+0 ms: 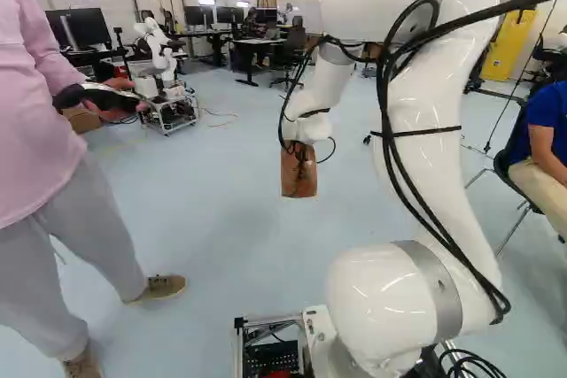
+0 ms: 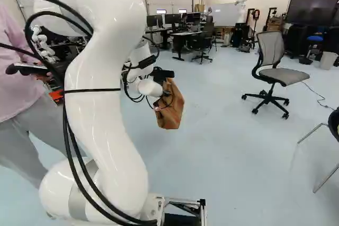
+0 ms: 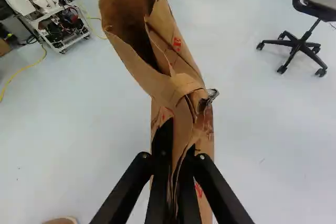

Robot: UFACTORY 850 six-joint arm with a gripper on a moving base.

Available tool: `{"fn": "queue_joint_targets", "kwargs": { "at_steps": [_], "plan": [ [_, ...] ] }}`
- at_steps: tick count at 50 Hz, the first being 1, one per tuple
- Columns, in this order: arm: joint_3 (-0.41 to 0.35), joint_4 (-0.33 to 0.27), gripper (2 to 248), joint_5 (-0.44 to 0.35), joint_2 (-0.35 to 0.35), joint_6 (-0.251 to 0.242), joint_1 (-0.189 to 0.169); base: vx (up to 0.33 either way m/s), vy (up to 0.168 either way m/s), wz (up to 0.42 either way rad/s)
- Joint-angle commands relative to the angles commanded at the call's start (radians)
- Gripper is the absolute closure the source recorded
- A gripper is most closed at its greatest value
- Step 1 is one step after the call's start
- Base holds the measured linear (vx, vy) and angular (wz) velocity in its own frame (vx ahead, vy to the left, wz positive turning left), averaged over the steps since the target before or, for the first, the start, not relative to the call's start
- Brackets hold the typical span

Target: Pick up the grocery bag from the ground

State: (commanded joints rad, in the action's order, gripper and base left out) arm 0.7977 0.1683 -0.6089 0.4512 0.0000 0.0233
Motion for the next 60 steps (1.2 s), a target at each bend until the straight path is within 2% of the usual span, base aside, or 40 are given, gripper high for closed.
{"fn": "queue_joint_targets", "kwargs": {
  "at_steps": [17,43,60],
  "plan": [
    [-0.125,-0.030,229,-0.046,-0.128,0.000,-0.004,0.000,0.000,0.000],
    [-0.365,-0.086,229,-0.135,-0.375,0.000,-0.012,0.000,0.000,0.000],
    [-0.496,-0.118,229,-0.184,-0.510,0.000,-0.016,0.000,0.000,0.000]
  ]
}}
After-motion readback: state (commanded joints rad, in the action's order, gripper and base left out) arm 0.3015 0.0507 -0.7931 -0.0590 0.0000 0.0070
